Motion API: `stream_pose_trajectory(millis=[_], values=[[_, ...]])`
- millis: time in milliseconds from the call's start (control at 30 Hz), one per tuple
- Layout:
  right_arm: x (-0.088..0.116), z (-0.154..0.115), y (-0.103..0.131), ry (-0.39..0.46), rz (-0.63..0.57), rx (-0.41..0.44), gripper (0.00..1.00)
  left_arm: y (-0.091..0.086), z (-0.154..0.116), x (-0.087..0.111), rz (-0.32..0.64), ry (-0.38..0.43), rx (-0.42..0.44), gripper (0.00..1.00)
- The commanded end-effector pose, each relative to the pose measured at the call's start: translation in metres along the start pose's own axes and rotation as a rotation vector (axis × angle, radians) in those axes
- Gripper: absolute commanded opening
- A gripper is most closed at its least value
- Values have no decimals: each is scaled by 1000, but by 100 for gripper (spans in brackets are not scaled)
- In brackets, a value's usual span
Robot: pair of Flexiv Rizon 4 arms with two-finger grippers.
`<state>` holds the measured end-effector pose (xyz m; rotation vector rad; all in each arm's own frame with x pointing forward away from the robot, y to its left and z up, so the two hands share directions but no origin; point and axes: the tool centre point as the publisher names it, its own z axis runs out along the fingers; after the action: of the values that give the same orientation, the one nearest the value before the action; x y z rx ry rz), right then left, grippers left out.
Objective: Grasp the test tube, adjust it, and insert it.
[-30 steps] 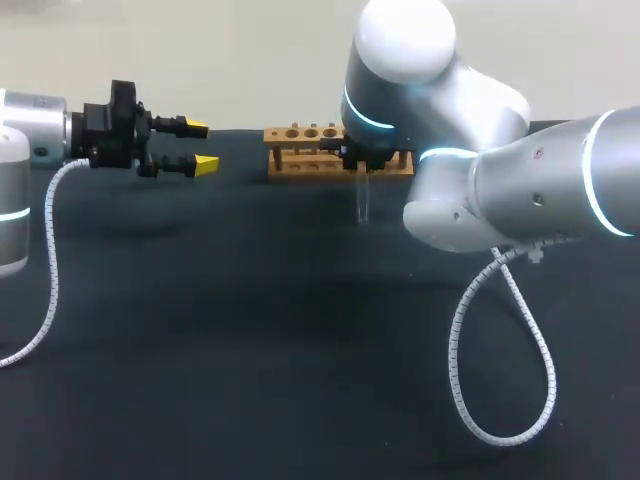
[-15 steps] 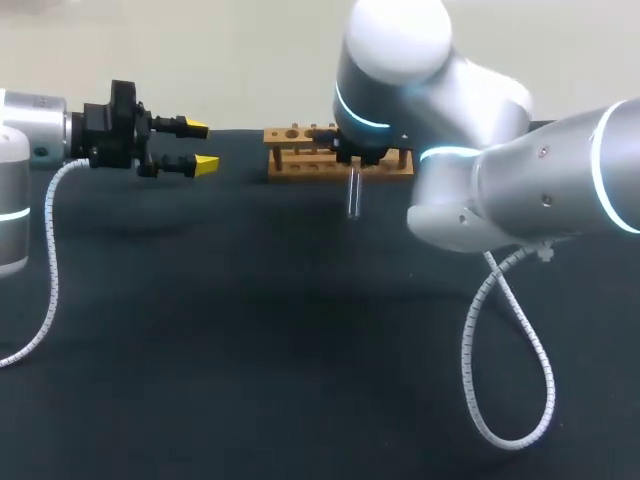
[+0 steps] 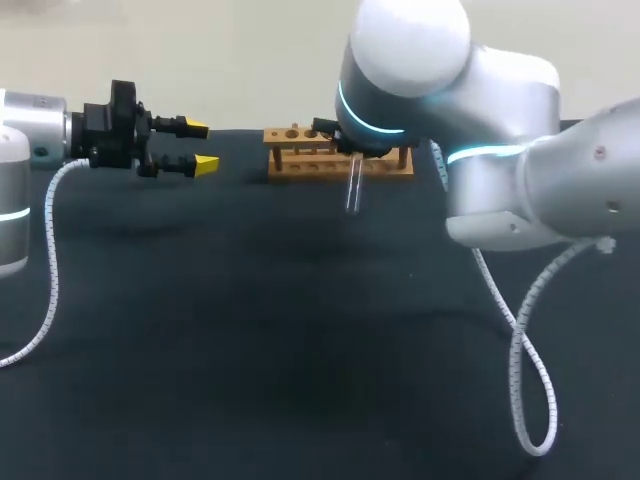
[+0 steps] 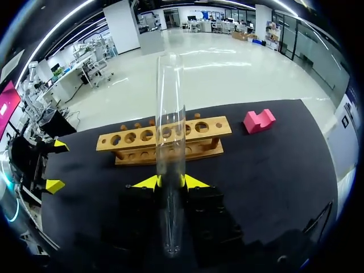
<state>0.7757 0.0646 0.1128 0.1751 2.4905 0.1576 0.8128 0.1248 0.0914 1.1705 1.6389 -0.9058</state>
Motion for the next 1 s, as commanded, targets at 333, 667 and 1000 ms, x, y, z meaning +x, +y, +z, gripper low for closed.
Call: stream_pose_trajectory(millis=[333,667,1000], values=[[9,-30,-8,-124,-16,-14,0,-2,-1,1,3,-5,-4,100],[8,-36,-9,-127,-9,-17,0,-2,-1,1,3,-5,-4,100],[8,-36,-9,-127,-9,-17,0,-2,-1,1,3,-5,-4,100]])
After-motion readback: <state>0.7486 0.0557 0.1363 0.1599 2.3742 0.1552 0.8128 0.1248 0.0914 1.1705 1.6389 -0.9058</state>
